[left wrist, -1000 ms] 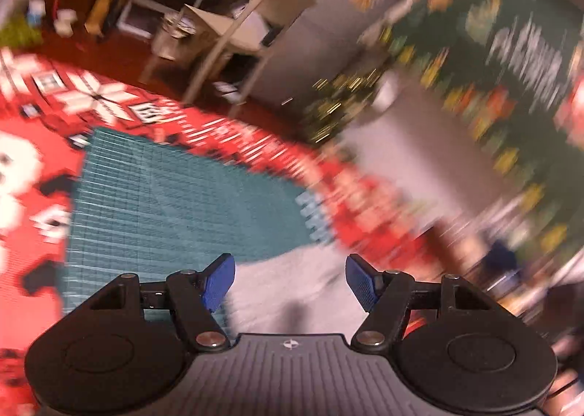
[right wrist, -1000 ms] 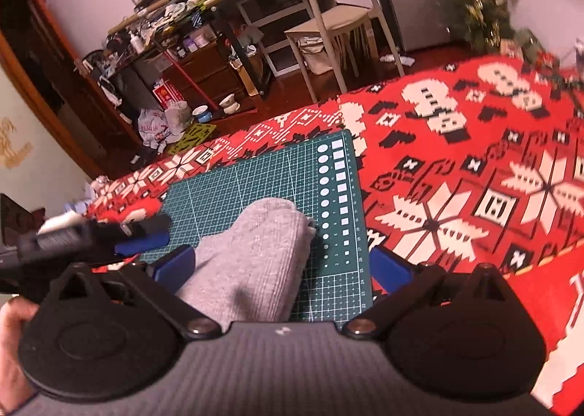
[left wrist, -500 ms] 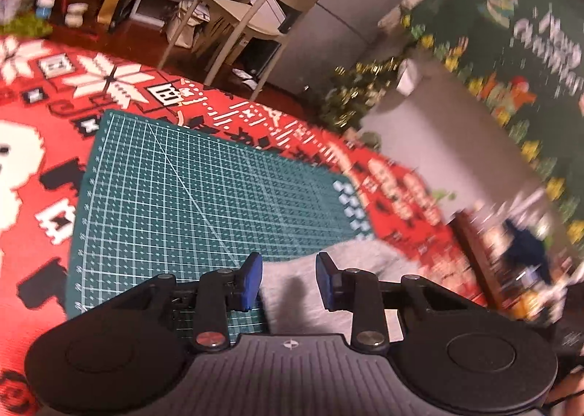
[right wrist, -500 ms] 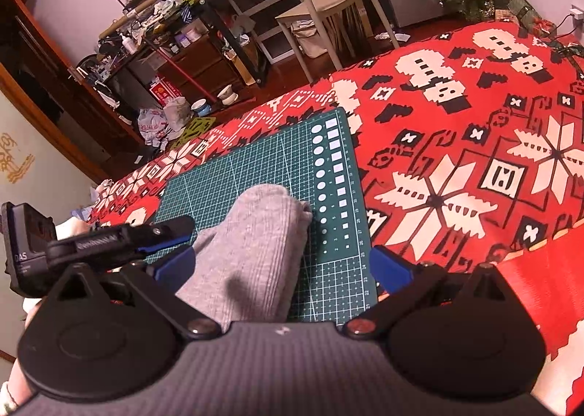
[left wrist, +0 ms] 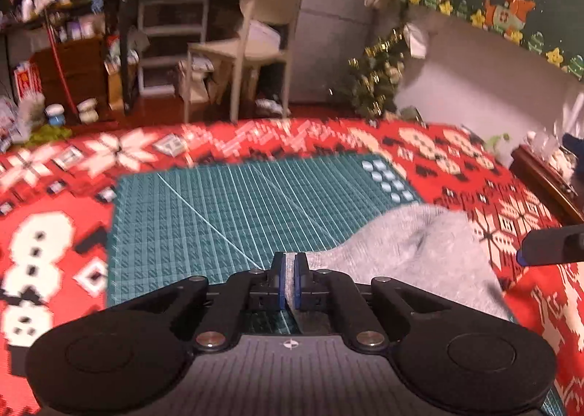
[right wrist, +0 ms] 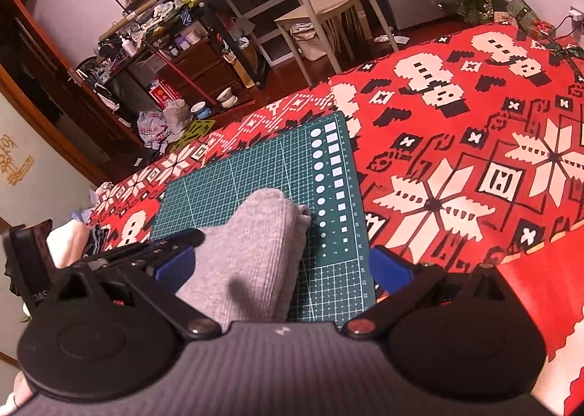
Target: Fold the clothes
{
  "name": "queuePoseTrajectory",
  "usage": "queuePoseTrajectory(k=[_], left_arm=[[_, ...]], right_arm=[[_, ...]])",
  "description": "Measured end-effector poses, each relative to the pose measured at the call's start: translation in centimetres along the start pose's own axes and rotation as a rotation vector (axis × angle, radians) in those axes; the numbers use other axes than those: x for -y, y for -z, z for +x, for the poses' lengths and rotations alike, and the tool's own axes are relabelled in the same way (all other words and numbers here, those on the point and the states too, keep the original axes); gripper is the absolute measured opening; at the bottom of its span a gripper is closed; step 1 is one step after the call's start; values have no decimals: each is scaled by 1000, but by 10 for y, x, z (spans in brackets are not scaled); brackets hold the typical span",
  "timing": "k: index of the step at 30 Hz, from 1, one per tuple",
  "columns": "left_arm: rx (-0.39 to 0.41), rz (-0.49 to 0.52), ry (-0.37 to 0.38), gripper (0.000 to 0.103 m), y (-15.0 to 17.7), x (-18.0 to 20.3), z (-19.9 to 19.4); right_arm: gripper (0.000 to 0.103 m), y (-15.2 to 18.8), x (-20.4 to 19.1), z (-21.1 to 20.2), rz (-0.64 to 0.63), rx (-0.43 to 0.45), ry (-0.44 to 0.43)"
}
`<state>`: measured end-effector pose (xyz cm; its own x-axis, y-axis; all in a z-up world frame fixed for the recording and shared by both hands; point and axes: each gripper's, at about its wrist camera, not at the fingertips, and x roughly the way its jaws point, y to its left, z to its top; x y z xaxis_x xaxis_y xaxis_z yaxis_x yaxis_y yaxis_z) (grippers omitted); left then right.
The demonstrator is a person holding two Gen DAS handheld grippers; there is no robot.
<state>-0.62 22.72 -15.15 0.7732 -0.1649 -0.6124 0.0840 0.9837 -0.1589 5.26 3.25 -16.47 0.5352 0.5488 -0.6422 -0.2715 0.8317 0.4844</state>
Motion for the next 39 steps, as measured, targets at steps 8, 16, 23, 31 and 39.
queuePoseTrajectory(k=[8,16,23,31,39], left_arm=[[116,-126,148,4,-8,-15,-41],[140,-138,181,4,-9,-19,-49],[148,-121,227,4,-3,-19,-46],[155,-92,219,2,-1,-19,-49],[129,-14,244,1,4,-4,-60]], right_arm=[[88,9,-44,7,-166,22,-107],[9,34,-107,48,-504,16,-31],[9,33,-103,65,-457,4,-26],[9,31,-103,60,-444,7,-61],[11,38,-91,80,-405,-2,-49]])
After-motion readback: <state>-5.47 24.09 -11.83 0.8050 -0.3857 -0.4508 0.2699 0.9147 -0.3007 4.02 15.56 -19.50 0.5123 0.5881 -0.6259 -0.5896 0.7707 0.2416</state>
